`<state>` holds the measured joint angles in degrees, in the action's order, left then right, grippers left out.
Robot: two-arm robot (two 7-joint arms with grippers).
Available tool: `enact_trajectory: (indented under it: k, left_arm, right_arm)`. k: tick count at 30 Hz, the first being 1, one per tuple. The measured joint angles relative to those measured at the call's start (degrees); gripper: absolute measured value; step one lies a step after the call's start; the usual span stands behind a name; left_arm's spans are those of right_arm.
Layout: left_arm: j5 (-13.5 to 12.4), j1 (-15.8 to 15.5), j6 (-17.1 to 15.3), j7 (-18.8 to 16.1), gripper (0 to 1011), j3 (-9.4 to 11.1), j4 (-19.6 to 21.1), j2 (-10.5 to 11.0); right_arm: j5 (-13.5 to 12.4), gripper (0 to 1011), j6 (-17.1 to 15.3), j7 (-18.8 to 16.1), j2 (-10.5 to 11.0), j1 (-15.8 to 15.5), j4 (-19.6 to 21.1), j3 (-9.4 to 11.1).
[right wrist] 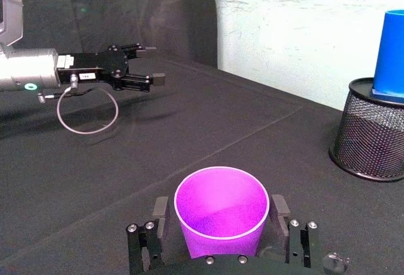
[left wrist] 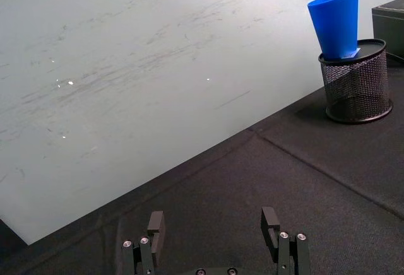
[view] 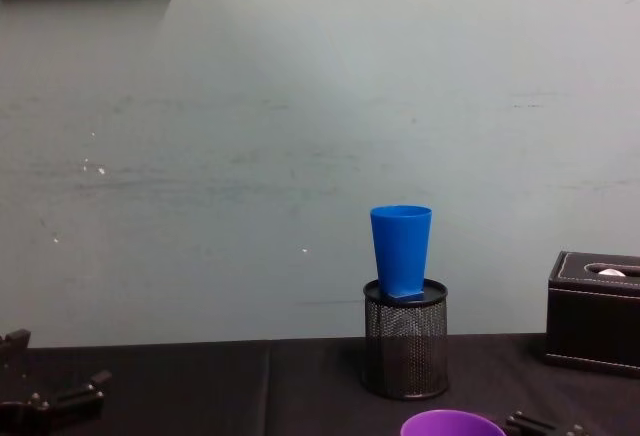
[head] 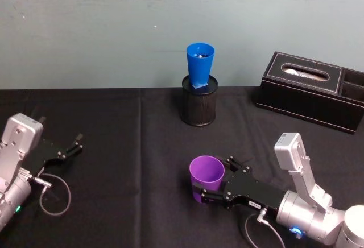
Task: Pick up one cup with a gripper and tap it against the other cup.
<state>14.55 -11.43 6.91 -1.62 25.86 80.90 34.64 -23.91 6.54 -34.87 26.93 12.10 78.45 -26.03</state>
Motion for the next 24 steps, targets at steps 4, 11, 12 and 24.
enact_trajectory:
  k: [4,11,12,24]
  left_arm:
    - [0.0,0.0,0.0,0.0,1000,0.0,0.0,0.0]
    - [0.0,0.0,0.0,0.0,1000,0.0,0.0,0.0]
    - [0.0,0.0,0.0,0.0,1000,0.0,0.0,0.0]
    - [0.0,0.0,0.0,0.0,1000,0.0,0.0,0.0]
  right_arm:
    - [0.0,1003,0.0,0.0,0.03,0.0,0.02,0.0]
    - [0.0,1003,-0.02,0.0,0.06,-0.01,0.08,0.02]
    - [0.0,1003,-0.02,0.0,0.06,-0.01,0.08,0.03]
    - [0.0,781,-0.02,0.03,0.12,-0.08,0.15,0.05]
